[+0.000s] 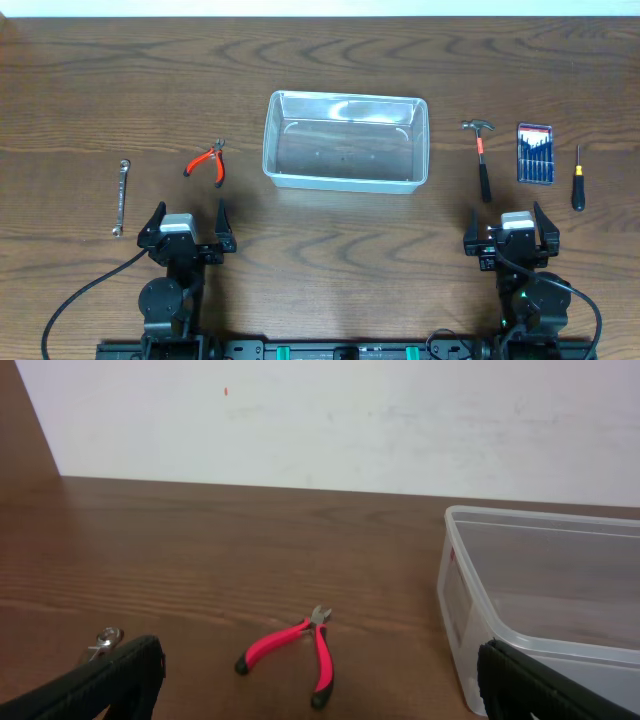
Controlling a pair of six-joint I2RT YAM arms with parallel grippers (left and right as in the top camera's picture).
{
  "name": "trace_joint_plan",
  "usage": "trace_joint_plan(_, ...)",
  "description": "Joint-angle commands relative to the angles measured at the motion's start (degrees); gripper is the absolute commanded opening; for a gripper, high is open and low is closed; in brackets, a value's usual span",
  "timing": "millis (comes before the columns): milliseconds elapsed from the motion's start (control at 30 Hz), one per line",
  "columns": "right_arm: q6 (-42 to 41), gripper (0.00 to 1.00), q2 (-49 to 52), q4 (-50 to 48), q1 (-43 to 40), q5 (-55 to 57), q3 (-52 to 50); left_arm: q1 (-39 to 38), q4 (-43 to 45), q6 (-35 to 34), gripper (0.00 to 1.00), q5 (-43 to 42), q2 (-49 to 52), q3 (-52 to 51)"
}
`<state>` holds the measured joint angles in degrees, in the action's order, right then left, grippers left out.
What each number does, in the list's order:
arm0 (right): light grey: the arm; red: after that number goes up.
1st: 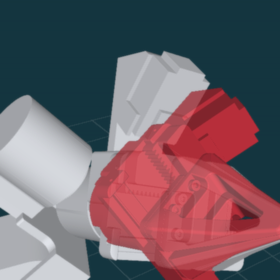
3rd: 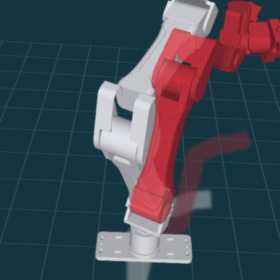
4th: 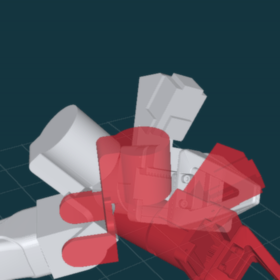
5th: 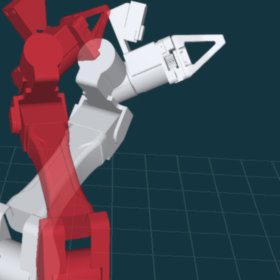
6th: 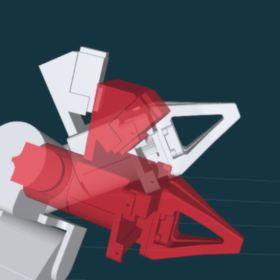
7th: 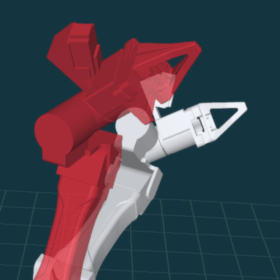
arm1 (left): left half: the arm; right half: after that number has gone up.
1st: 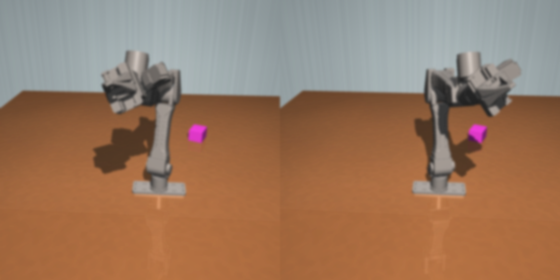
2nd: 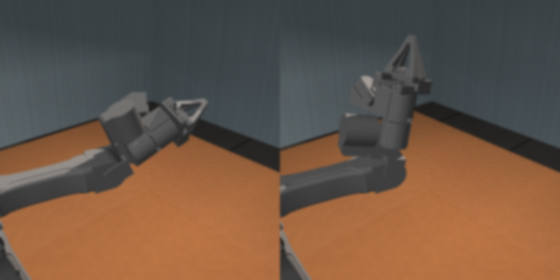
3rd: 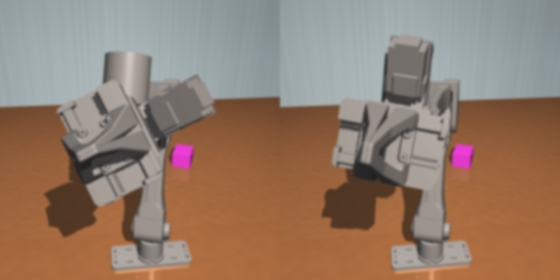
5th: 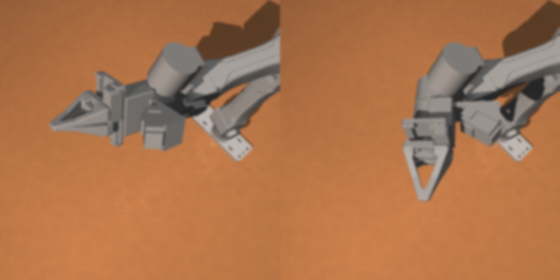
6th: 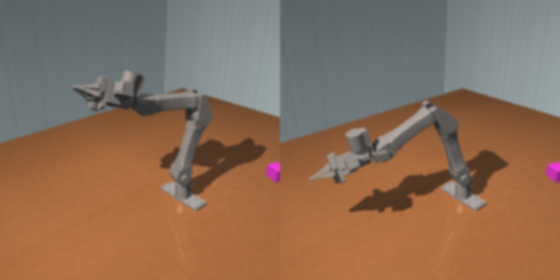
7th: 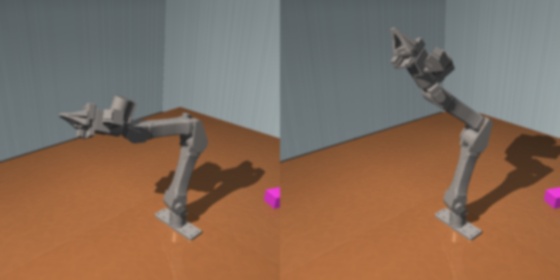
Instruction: Pack container
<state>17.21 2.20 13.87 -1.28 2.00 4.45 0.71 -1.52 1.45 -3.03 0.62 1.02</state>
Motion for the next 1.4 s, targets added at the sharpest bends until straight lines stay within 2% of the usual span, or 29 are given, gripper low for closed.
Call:
trace_joint_plan(0,0.8,0.99,0.0,0.0,0.2,1.0,-0.2,0.2,-2.3,-0.5,0.98,-0.4,-0.3,-0.8)
trace_joint_plan(267,0.3,0.99,0.0,-1.0,0.2,-1.9,-0.2,0.2,-2.3,-0.5,0.98,-0.4,-0.3,-0.8)
trace_joint_plan(500,-3.1,0.99,0.0,-1.8,0.2,-15.6,3.5,0.2,-2.3,-0.5,0.98,-0.4,-0.3,-0.8)
trace_joint_plan(633,-3.1,0.99,2.0,-0.1,0.2,-8.7,10.9,0.2,-2.3,-0.5,0.98,-0.4,-0.3,-0.8)
trace_joint_plan(800,-7.9,0.99,12.9,14.4,0.2,1.1,27.0,0.2,-2.3,-0.5,0.98,-0.4,-0.3,-0.8)
trace_joint_plan(933,-11.5,0.99,25.3,29.6,0.2,2.3,42.0,0.2,-2.3,-0.5,0.98,-0.4,-0.3,-0.8)
trace_joint_plan(1000,-14.0,0.99,31.1,36.7,0.2,-0.2,49.0,0.2,-2.3,-0.5,0.98,-0.4,-0.3,-0.8)
trace_joint_plan(1133,-15.0,0.99,40.3,50.0,0.2,-16.0,60.8,0.2,-2.3,-0.5,0.98,-0.4,-0.3,-0.8)
trace_joint_plan(1233,-15.0,0.99,43.4,52.8,0.2,-22.2,63.4,0.2,-2.3,-0.5,0.98,-0.4,-0.3,-0.8)
trace_joint_plan(1367,-18.4,0.99,44.7,50.8,0.2,-18.8,63.5,0.2,-2.3,-0.5,0.98,-0.4,-0.3,-0.8)
